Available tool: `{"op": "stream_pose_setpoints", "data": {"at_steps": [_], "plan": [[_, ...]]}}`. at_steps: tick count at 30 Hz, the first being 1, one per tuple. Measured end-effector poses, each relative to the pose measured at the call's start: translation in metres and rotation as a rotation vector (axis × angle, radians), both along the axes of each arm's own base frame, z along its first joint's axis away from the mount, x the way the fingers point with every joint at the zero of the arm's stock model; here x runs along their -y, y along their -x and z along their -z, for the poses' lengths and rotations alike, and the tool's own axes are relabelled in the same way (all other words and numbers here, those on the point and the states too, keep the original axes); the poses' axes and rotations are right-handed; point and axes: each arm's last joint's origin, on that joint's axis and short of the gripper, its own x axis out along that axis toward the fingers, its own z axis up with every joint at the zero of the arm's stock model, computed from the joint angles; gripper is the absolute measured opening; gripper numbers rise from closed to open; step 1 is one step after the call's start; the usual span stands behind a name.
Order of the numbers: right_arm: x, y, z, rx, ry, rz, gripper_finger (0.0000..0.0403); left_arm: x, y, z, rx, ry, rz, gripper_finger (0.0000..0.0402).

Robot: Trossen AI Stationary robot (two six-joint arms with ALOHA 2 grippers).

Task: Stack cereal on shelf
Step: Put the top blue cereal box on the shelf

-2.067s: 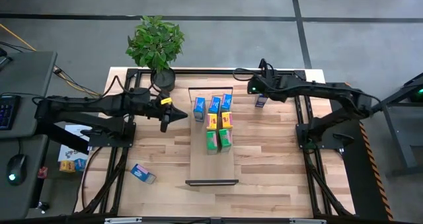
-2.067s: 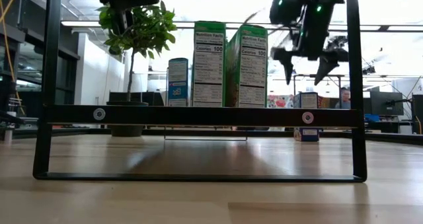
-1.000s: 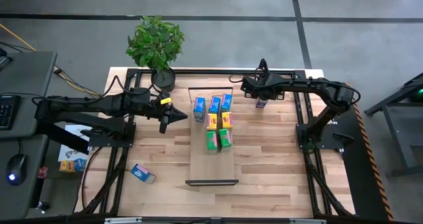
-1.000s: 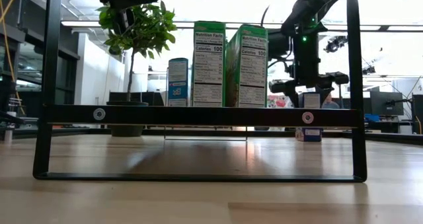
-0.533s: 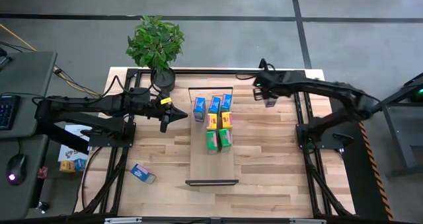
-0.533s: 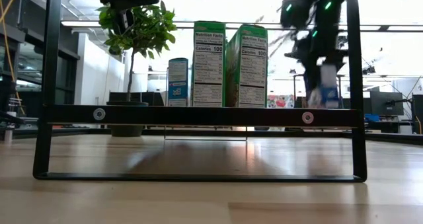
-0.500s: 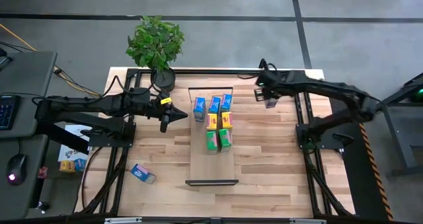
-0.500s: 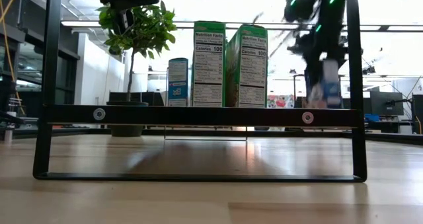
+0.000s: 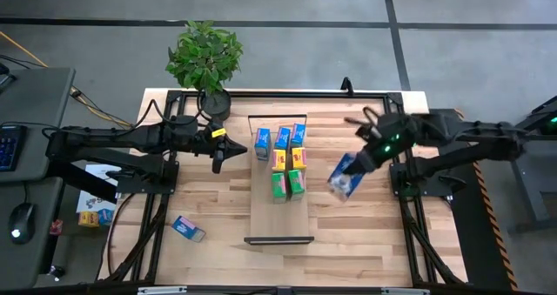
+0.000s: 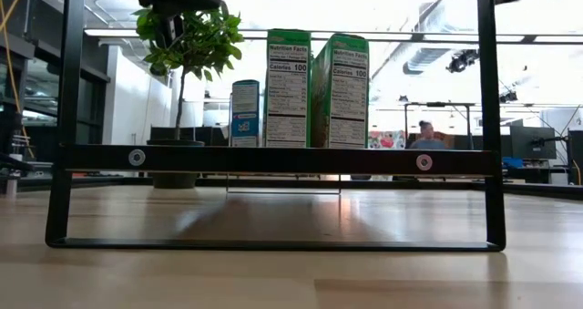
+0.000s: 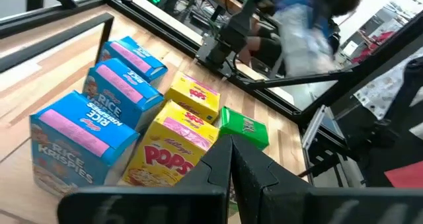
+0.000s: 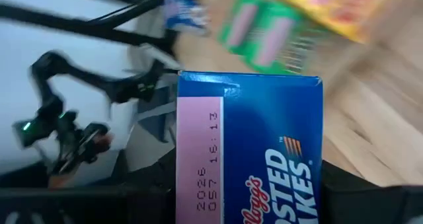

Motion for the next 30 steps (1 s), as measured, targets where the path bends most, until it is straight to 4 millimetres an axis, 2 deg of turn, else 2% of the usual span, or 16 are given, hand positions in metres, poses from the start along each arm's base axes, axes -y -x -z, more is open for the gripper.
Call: {"op": "stream_pose_setpoints", "data": {"at_steps": [7, 11, 14, 18, 24, 27, 30], "plan": [[-0.039, -0.053, 0.004, 0.195, 0.083, -0.174, 0.0158, -0.002, 0.000, 0.000, -0.002, -0.023, -0.076, 0.0000], [-0.050, -0.070, 0.013, 0.138, 0.109, -0.257, 0.0158, -0.003, 0.000, 0.000, 0.000, -0.007, -0.102, 0.0000], [-0.054, -0.078, 0.009, 0.064, 0.144, -0.281, 0.0158, -0.003, 0.000, 0.000, 0.000, -0.006, -0.102, 0.0000], [-0.059, -0.085, -0.003, -0.089, 0.206, -0.219, 0.0158, -0.002, 0.000, 0.000, -0.001, -0.016, -0.080, 0.0000], [-0.072, -0.101, -0.019, -0.256, 0.215, -0.025, 0.0158, -0.002, 0.000, 0.000, -0.004, -0.059, -0.061, 0.0000], [-0.084, -0.114, -0.018, -0.304, 0.170, 0.056, 0.0158, -0.002, 0.000, 0.000, -0.005, -0.072, -0.057, 0.0000], [-0.095, -0.126, -0.007, -0.383, 0.157, 0.126, 0.0158, -0.002, 0.000, 0.000, -0.006, -0.084, -0.054, 0.0000]]}}
